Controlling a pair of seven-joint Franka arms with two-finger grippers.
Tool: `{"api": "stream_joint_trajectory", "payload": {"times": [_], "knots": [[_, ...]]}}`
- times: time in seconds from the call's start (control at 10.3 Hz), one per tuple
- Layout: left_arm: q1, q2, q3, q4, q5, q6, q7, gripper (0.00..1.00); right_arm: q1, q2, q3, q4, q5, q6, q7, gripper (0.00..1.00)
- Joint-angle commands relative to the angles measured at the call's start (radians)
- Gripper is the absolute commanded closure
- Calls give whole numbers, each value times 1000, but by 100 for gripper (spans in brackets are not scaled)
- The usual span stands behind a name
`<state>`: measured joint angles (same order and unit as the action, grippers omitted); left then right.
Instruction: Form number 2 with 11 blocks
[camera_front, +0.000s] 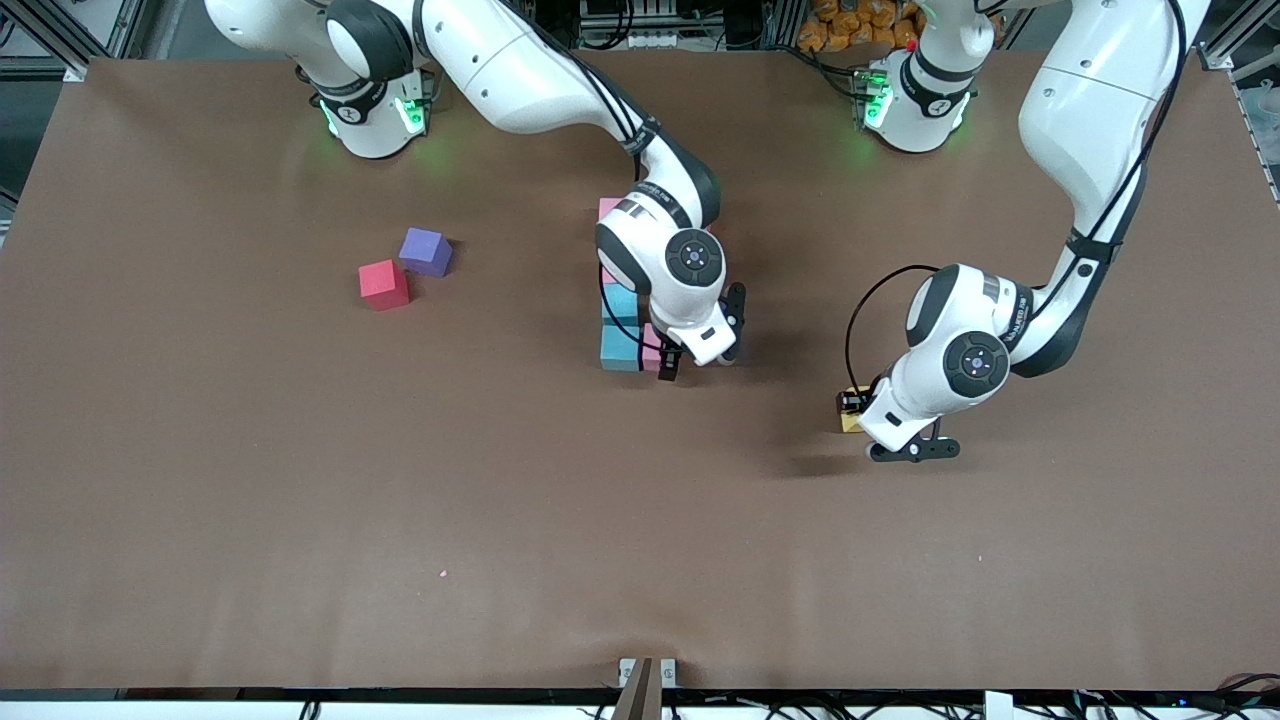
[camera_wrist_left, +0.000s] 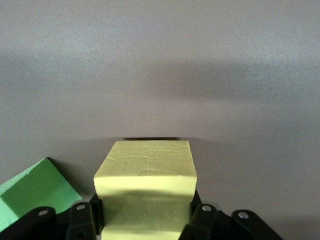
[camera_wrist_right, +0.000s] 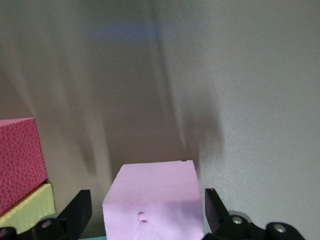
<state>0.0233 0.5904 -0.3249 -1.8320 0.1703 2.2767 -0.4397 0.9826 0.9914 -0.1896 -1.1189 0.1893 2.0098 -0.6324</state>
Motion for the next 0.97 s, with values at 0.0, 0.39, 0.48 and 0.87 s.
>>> {"api": "stream_joint_trajectory", "payload": {"times": [0.0,0.39,0.48,0.87], "knots": [[1,-27,-3,-10,-18,-23,-17,54,-2,0,4,28,12,-20,11,0],[1,-37,-5,-12,-20,-31,-22,54,10,-43,18,28,15,-65,8,0],[7,-41,-5,-12,-18,-52,-22,54,7,-49,18,28,15,-80,7,0],[6,-70,-43,-13,-18,-120,-103,54,-45,-89,9,30,15,-118,-36,0]]}}
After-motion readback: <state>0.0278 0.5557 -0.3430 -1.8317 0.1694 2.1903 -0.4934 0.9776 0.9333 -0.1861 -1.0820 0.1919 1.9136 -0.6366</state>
